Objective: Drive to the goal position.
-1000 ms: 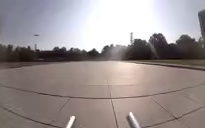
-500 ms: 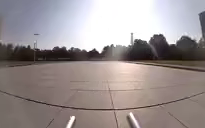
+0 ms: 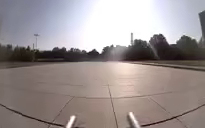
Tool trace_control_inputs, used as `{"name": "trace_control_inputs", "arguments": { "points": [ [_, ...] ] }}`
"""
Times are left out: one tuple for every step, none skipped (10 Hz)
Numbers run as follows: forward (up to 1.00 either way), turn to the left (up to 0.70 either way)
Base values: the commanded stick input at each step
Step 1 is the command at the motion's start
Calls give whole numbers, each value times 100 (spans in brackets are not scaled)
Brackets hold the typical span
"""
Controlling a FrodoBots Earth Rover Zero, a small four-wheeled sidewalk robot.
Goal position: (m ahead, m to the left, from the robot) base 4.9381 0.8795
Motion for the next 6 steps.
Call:
{"name": "trace_control_inputs", "arguments": {
  "points": [
    [70, 0],
    [70, 0],
    [70, 0],
    [70, 0],
    [70, 0],
    [70, 0]
  ]
}}
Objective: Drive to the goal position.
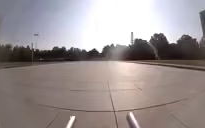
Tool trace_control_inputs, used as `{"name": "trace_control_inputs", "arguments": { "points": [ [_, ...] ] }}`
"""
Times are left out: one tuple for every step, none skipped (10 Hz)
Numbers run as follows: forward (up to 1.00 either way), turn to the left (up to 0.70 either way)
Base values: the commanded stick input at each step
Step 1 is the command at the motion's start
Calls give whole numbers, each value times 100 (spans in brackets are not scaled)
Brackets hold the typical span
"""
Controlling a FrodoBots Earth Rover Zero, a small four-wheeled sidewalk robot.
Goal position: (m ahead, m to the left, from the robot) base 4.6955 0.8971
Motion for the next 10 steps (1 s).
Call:
{"name": "trace_control_inputs", "arguments": {
  "points": [
    [70, 0],
    [70, 0],
    [70, 0],
    [70, 0],
    [70, 0],
    [70, 0],
    [70, 0],
    [70, 0],
    [70, 0],
    [70, 0]
  ]
}}
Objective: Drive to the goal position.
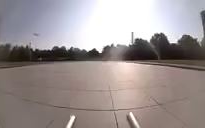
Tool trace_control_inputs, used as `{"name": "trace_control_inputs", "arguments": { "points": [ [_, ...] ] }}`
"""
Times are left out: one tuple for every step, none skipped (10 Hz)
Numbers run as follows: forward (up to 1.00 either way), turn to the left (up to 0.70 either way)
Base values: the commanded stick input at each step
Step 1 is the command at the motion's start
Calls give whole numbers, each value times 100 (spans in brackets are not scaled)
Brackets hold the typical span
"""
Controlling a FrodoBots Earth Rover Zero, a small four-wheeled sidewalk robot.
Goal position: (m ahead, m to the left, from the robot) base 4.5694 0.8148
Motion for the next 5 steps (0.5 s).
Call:
{"name": "trace_control_inputs", "arguments": {
  "points": [
    [70, 0],
    [70, 0],
    [70, 0],
    [70, 0],
    [70, 0]
  ]
}}
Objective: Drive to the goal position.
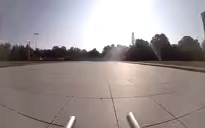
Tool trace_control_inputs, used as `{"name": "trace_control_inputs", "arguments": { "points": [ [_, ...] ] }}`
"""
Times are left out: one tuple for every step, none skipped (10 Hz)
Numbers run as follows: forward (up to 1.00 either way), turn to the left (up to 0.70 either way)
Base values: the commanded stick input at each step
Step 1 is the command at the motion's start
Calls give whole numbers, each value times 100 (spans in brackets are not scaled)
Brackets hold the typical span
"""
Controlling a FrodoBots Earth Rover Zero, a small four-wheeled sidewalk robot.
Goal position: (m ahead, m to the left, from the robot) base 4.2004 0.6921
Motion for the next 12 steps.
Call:
{"name": "trace_control_inputs", "arguments": {
  "points": [
    [70, 0],
    [70, 0],
    [70, 0],
    [70, 0],
    [70, 0],
    [70, 0],
    [70, 0],
    [70, 0],
    [70, 0],
    [70, 0],
    [70, 0],
    [70, 0]
  ]
}}
